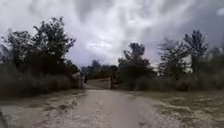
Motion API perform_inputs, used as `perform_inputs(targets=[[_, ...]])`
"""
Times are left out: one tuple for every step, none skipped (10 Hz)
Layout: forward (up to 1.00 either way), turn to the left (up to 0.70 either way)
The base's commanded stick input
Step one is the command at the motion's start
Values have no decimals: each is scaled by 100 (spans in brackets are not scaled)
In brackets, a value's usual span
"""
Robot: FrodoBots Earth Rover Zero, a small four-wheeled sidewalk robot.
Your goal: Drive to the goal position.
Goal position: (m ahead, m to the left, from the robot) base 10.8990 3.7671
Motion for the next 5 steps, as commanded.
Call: perform_inputs(targets=[[85,0],[85,0],[85,2],[85,10],[85,26]])
